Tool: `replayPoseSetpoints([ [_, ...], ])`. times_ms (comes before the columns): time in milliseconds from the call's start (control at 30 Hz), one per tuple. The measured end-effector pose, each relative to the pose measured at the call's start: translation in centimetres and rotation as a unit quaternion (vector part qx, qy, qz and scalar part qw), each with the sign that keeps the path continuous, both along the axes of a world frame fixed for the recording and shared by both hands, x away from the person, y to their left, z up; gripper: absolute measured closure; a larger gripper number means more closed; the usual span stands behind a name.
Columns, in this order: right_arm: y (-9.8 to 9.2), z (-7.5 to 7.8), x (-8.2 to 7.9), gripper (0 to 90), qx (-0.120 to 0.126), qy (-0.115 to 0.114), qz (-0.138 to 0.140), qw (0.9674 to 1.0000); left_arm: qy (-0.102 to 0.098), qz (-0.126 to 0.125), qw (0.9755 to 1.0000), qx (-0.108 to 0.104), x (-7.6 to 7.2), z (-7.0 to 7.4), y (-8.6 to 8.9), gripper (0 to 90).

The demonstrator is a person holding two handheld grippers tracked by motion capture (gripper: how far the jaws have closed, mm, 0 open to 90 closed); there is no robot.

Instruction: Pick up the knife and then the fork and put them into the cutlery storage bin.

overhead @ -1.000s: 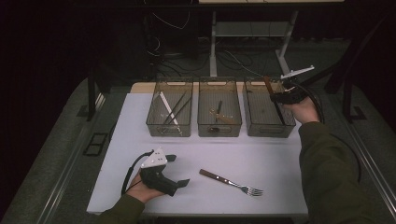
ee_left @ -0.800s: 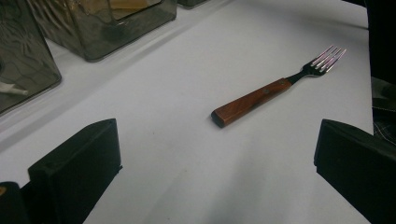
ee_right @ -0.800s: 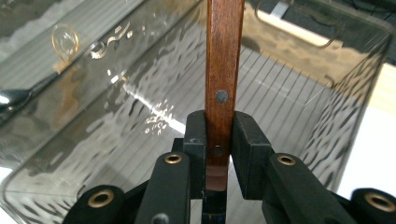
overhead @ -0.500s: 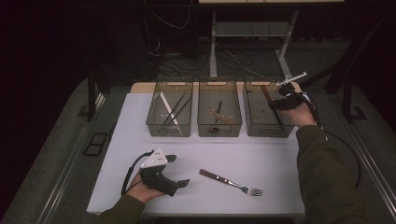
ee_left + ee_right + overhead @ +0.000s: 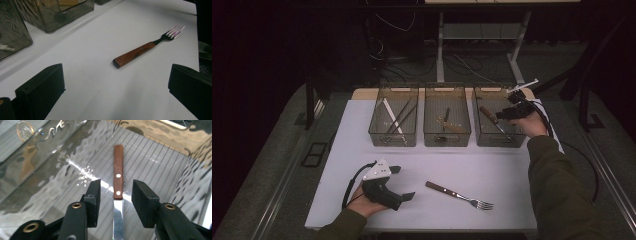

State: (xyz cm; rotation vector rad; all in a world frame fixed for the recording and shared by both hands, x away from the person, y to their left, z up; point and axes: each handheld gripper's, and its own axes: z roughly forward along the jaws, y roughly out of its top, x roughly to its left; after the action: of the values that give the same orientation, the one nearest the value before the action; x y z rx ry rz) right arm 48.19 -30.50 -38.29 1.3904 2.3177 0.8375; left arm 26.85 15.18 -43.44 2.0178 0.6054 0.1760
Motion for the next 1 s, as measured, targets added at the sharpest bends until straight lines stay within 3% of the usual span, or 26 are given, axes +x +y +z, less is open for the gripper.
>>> replayPoseSetpoints([
  [200, 0.0, 1.3, -2.0, 53.3, 0.043, -0.026, 0.013, 0.9987, 0.000, 0.000, 1.0000, 0.000, 0.0, 0.0, 0.0, 0.0],
  [367, 0.6, 2.5, -4.9, 51.0, 0.082, -0.045, 0.048, 0.9944, 0.000, 0.002, 1.0000, 0.001, 0.0, 0.0, 0.0, 0.0],
  [500, 1.1, 2.7, -7.2, 49.9, 0.098, -0.057, 0.072, 0.9909, 0.002, 0.002, 1.0000, 0.003, 0.0, -0.1, -0.1, 0.0],
  [667, 2.2, 2.3, -9.8, 48.7, 0.097, -0.067, 0.109, 0.9870, 0.002, 0.002, 1.0000, 0.003, 0.1, -0.1, -0.1, 0.0],
  [1000, 4.8, 1.1, -14.0, 48.0, 0.106, -0.059, 0.177, 0.9766, 0.002, 0.000, 1.0000, 0.003, 0.1, -0.2, 0.0, 0.0],
])
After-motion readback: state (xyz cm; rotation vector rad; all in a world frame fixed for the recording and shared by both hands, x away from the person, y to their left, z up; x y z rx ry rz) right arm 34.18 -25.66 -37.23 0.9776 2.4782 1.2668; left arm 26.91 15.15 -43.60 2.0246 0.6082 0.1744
